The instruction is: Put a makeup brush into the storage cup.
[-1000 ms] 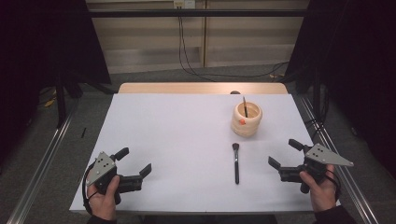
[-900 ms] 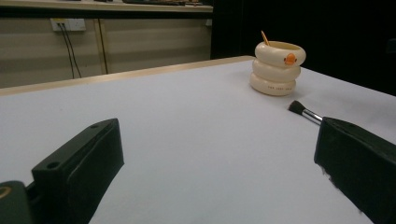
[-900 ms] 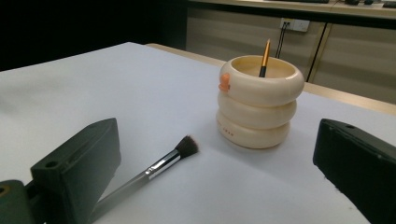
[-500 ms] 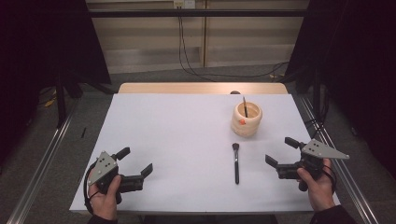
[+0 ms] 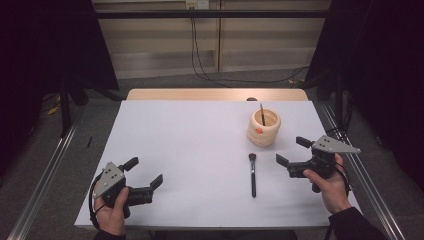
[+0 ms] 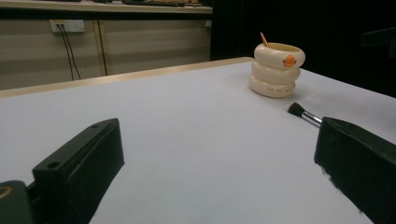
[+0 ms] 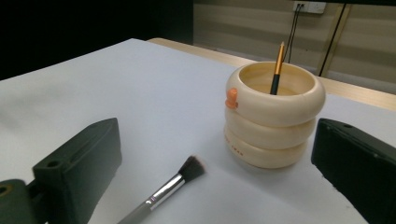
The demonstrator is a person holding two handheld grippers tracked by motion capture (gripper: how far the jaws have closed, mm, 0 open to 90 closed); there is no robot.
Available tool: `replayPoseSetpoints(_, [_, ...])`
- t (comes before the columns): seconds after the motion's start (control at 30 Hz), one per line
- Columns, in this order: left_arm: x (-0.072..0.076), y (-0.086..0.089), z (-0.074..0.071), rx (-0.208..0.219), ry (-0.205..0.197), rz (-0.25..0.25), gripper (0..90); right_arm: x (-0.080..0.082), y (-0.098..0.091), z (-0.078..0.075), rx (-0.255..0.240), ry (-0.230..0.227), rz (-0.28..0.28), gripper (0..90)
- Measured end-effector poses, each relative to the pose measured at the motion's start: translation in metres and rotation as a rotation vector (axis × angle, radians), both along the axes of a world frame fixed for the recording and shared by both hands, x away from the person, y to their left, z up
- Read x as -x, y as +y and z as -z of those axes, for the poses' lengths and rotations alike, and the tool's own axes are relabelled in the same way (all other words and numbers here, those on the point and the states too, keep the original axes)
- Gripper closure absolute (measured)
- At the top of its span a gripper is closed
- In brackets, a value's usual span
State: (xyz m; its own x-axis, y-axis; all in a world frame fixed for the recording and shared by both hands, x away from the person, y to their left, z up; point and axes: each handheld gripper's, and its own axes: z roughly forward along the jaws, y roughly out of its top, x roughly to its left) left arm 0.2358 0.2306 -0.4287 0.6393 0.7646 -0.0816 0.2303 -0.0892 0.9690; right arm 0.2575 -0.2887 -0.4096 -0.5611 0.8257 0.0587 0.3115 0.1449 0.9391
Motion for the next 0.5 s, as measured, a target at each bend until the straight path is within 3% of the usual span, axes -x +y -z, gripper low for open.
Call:
replayPoseSetpoints(0.27, [-0.002,0.0,0.0,-0.014,0.003,0.01,1.3,-0.017,0.009,-0.002,0.011,-0.002,0.003,2.9])
replayPoseSetpoints(0.5, [-0.002,0.0,0.001,-0.016,0.002,0.019,1.3,-0.023,0.017,-0.008,0.018,-0.007,-0.026,3.5])
